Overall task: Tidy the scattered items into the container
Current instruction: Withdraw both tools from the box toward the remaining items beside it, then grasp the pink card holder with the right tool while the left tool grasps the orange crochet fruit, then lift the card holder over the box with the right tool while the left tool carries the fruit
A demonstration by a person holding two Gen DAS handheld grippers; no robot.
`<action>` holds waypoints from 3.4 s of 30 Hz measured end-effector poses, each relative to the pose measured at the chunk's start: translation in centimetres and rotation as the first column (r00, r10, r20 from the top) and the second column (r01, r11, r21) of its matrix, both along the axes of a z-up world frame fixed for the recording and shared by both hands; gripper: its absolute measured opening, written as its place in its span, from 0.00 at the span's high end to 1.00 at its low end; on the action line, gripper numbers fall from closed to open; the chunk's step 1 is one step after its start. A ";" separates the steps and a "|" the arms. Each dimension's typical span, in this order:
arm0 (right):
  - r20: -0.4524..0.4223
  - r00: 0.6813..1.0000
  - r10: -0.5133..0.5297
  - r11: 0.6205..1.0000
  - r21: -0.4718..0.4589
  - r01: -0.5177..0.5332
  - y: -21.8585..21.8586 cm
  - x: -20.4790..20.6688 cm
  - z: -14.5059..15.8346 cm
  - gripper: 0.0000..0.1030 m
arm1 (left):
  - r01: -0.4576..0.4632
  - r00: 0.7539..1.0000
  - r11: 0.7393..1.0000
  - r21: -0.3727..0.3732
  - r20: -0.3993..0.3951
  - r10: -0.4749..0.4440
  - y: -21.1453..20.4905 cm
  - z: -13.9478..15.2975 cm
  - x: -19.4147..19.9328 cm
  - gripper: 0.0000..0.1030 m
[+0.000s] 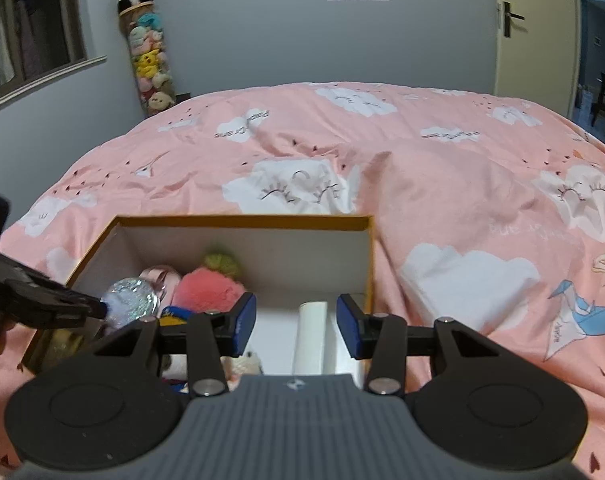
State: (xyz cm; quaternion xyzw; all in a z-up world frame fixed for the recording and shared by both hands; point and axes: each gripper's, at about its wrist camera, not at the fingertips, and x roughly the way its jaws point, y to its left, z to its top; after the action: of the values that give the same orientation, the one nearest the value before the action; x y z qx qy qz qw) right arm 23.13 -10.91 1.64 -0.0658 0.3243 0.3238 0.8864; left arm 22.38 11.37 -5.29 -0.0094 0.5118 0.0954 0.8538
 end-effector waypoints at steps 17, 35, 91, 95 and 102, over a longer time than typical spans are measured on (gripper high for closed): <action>-0.074 0.987 0.142 0.986 0.094 -0.135 -2.3 -6.3 -1.1 0.54 | 0.063 0.955 0.983 -0.171 0.295 -0.010 -2.9 5.8 -10.2 0.93; -0.287 0.949 0.131 0.984 -0.076 -0.158 -2.6 -9.9 -6.4 0.45 | -0.085 0.996 0.996 -0.041 -0.032 0.084 -5.4 -0.8 -16.1 0.49; -0.471 0.865 0.175 0.981 0.007 -0.195 -1.7 -11.4 -7.0 0.67 | -0.005 0.998 0.938 -0.346 0.054 0.025 -6.1 -4.6 -16.7 0.54; -0.453 0.874 0.176 0.980 0.001 -0.197 -1.8 -11.0 -7.6 0.61 | 0.014 0.999 0.939 -0.342 0.053 0.004 -6.4 -4.6 -16.7 0.54; -0.450 0.882 0.142 0.979 -0.066 -0.191 -0.7 -7.7 -10.8 0.45 | -0.011 0.999 0.937 -0.350 0.042 0.028 -6.1 -5.1 -16.3 0.54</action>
State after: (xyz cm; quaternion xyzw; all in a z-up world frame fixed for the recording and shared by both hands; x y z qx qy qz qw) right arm 15.40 -11.61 -9.16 -0.0659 0.5277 0.3872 0.7532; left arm 6.08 5.23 -10.37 -0.1682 0.5004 0.0113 0.8492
